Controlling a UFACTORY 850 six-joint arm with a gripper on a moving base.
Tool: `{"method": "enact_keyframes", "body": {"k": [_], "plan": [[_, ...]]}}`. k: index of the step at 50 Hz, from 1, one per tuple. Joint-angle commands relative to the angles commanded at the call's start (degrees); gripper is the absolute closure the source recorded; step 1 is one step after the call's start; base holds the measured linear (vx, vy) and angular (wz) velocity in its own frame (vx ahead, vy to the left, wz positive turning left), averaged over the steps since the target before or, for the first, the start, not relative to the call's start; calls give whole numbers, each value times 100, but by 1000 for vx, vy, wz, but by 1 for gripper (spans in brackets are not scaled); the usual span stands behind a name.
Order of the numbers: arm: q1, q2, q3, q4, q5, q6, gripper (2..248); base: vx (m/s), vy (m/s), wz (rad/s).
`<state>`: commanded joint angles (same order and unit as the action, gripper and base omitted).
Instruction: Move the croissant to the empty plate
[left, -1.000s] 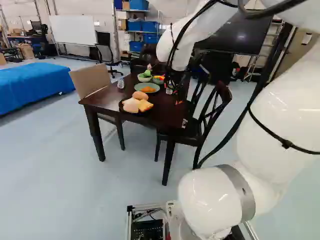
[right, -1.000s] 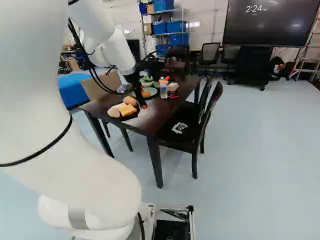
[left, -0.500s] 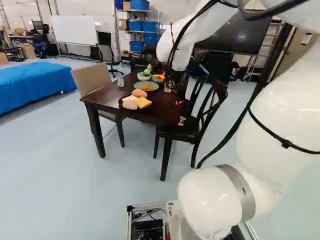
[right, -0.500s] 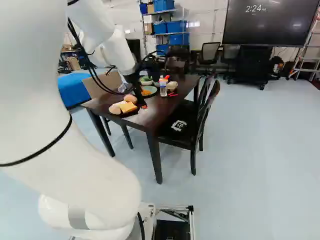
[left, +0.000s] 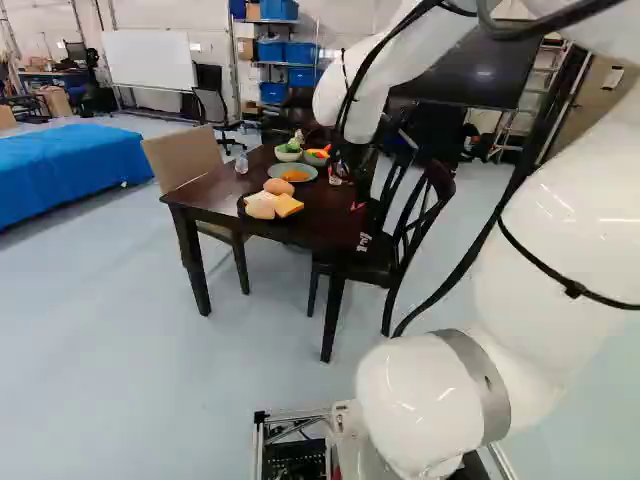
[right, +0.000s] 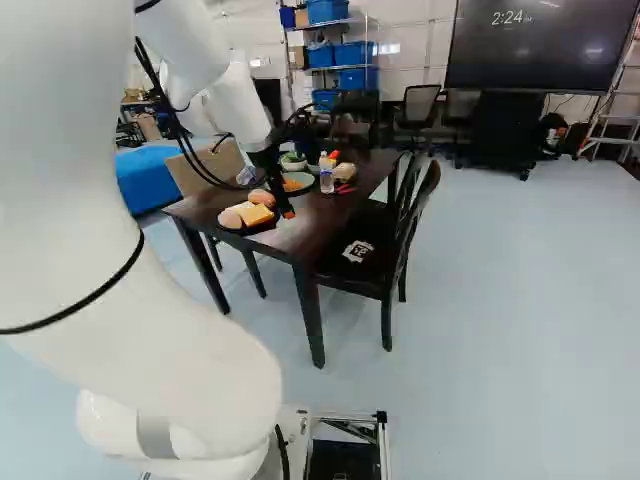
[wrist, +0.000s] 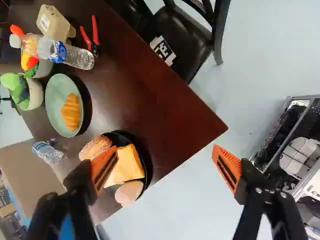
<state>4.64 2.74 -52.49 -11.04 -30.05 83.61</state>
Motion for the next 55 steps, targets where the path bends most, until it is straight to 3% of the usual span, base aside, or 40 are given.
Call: {"method": "enact_keyframes", "body": {"k": [26, 55], "plan": [[-35, 99, 356, 83, 599, -626, 3, 0, 0, 0], [-104, 296, 1059, 246, 1786, -1865, 3, 0, 0, 0]]}}
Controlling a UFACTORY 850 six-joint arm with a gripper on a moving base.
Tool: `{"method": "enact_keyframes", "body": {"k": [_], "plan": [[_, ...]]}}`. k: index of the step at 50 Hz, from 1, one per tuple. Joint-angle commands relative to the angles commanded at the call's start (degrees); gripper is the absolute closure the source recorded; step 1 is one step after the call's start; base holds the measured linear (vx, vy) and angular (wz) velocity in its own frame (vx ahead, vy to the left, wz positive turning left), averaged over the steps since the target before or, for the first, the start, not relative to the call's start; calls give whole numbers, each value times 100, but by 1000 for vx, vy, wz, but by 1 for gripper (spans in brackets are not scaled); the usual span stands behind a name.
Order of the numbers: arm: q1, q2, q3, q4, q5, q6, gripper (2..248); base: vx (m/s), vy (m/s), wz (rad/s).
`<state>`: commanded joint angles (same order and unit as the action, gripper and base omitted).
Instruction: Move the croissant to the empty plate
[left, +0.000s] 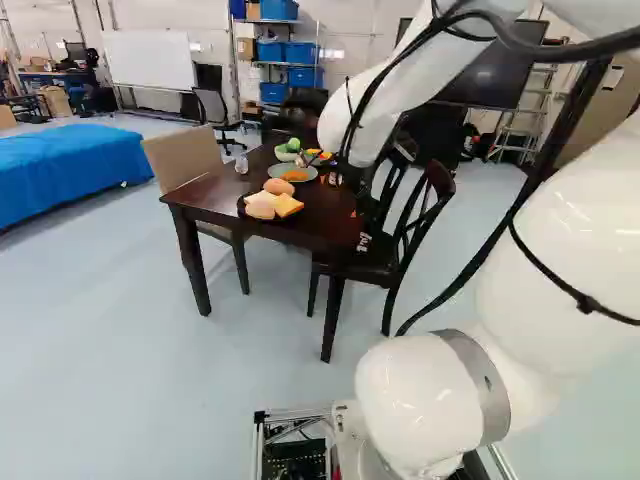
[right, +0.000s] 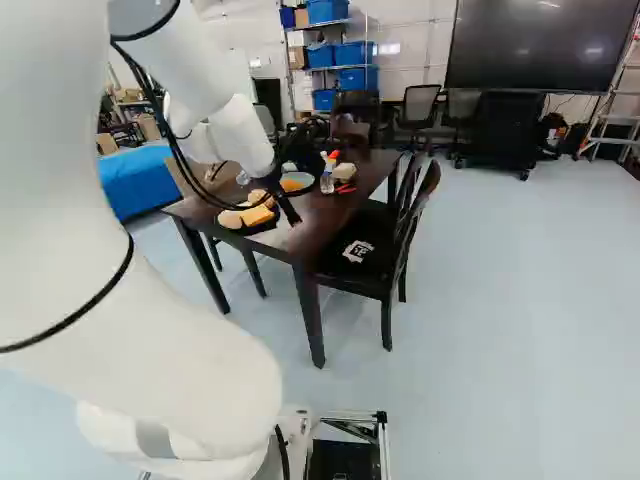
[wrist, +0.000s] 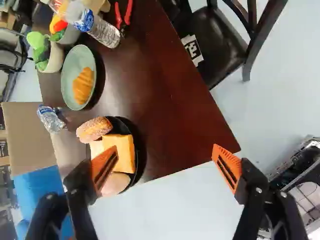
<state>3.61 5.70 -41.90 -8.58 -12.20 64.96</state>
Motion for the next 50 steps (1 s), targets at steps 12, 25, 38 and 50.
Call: {"method": "enact_keyframes", "body": {"k": [12, 25, 38, 50], "plan": [[-35, 101, 363, 84, 611, -639, 3, 0, 0, 0], [-82, 233, 835, 194, 1408, -1470, 3, 0, 0, 0], [-133, 380, 1360, 316, 2292, -2394, 3, 0, 0, 0], [-179, 510, 1828, 425, 3081, -3218, 3, 0, 0, 0]]}}
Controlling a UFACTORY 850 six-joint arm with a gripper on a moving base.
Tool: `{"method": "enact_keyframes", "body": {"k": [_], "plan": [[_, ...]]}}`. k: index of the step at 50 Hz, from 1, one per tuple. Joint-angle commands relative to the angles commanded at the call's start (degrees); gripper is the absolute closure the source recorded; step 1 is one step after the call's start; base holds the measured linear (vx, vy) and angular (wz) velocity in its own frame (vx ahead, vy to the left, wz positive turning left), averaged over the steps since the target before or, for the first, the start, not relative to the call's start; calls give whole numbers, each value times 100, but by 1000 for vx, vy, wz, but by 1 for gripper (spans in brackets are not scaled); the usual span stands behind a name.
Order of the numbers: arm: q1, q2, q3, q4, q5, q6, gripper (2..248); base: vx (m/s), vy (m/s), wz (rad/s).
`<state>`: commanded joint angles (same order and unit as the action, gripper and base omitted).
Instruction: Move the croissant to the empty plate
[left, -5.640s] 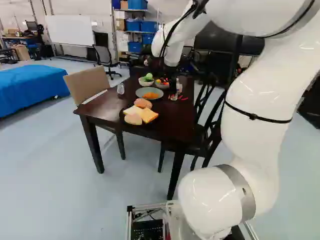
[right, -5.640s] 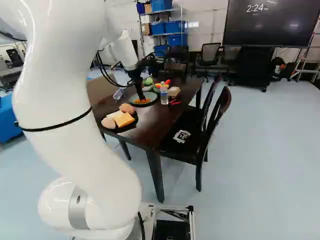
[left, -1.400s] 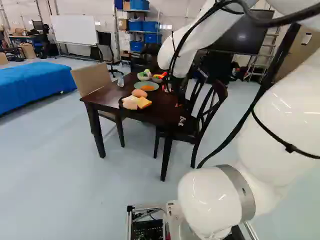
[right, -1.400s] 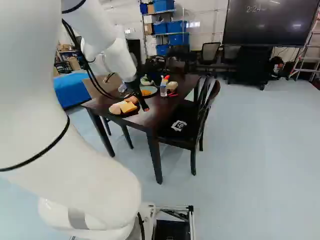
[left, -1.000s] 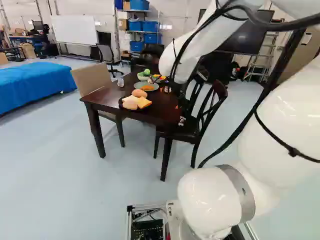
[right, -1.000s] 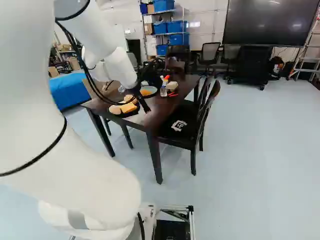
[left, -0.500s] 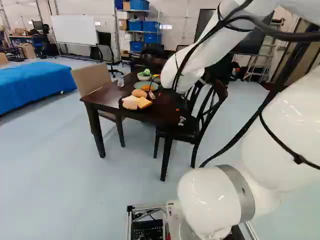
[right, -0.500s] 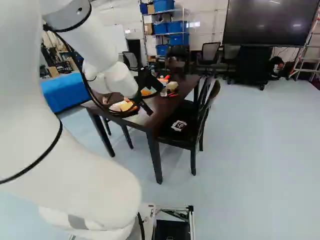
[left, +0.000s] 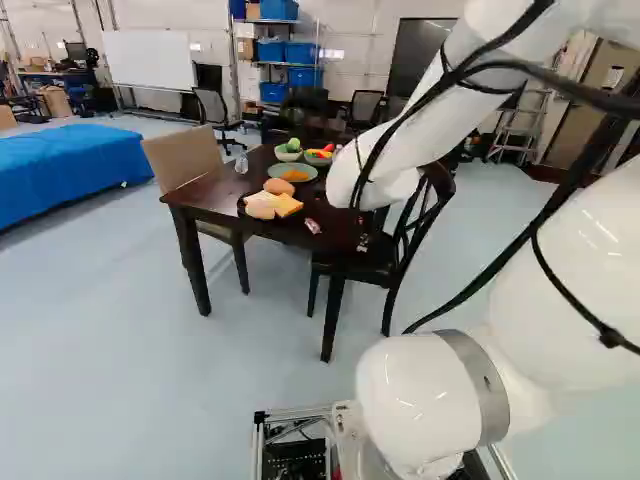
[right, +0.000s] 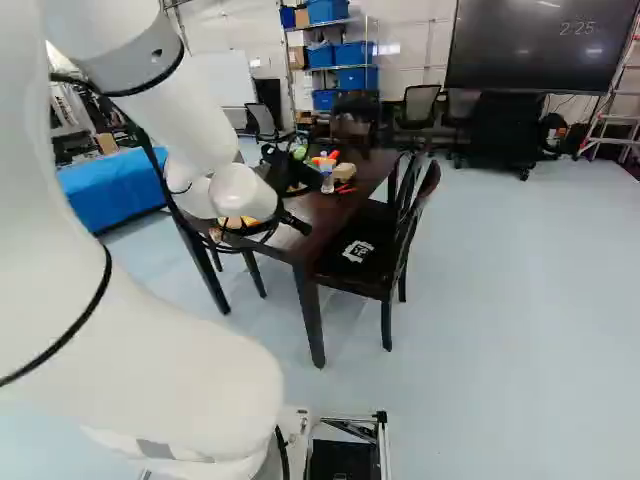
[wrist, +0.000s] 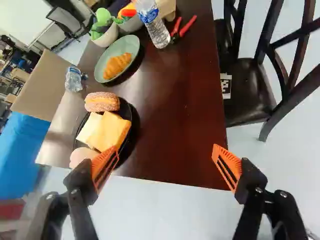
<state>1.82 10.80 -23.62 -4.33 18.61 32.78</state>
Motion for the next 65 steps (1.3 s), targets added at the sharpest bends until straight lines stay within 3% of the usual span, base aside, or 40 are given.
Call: {"method": "enact_keyframes", "body": {"k": [29, 45, 65], "plan": [[-90, 258, 925, 215, 1559, -1628, 3, 0, 0, 0], [-127, 362, 1296, 301, 2184, -2282, 3, 0, 0, 0], [-159, 455, 1629, 379, 2746, -2868, 3, 0, 0, 0]]}}
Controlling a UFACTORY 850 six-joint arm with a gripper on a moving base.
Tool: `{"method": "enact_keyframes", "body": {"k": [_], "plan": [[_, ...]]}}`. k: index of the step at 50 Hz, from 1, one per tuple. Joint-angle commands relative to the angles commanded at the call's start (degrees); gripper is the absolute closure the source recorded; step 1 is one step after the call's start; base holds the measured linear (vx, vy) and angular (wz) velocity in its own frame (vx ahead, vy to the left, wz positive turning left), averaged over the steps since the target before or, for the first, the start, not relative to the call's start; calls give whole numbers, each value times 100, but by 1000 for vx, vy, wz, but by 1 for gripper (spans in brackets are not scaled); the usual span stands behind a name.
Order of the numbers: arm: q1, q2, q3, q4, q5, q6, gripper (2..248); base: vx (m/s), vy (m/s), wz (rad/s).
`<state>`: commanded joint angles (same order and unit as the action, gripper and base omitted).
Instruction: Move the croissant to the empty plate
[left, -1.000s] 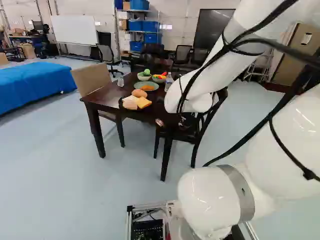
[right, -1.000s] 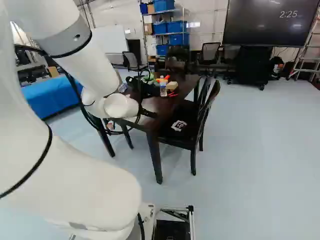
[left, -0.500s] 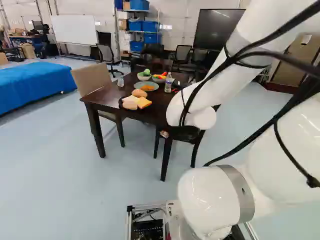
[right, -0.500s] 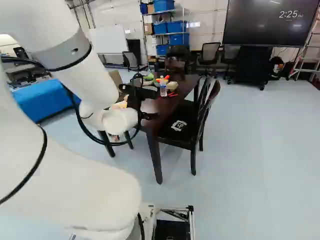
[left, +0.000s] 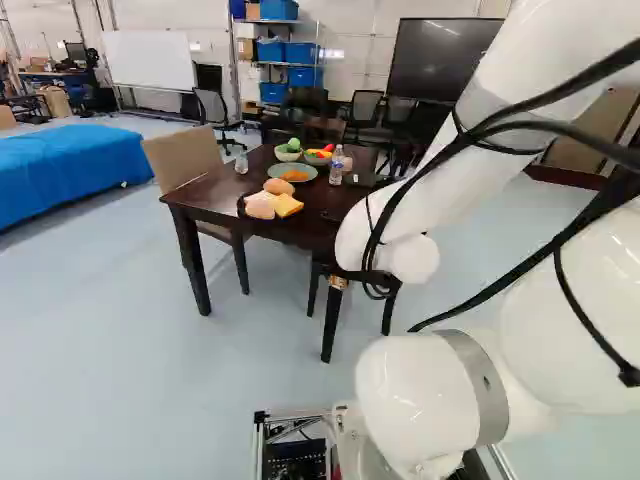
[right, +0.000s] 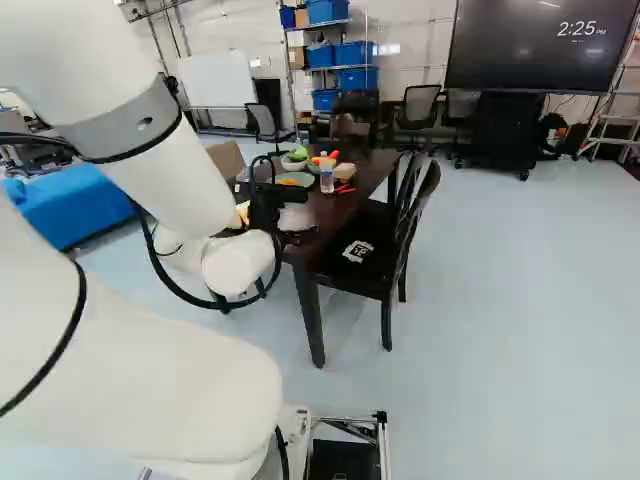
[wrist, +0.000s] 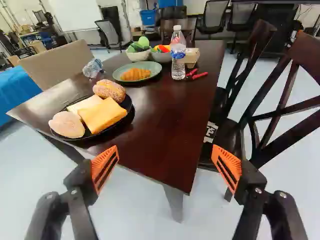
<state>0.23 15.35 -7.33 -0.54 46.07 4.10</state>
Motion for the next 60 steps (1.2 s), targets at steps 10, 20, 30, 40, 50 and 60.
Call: {"method": "enact_keyframes", "body": {"k": [10, 20, 30, 40, 50, 60], "plan": [[-11, 31, 112, 26, 189, -197, 3, 0, 0, 0], [-18, 52, 188, 44, 316, -330, 3, 0, 0, 0], [-22, 63, 227, 53, 382, -399, 3, 0, 0, 0], [-23, 65, 233, 54, 393, -410, 3, 0, 0, 0], [-23, 65, 233, 54, 393, -410, 3, 0, 0, 0], [-23, 65, 233, 54, 393, -410, 3, 0, 0, 0]]}}
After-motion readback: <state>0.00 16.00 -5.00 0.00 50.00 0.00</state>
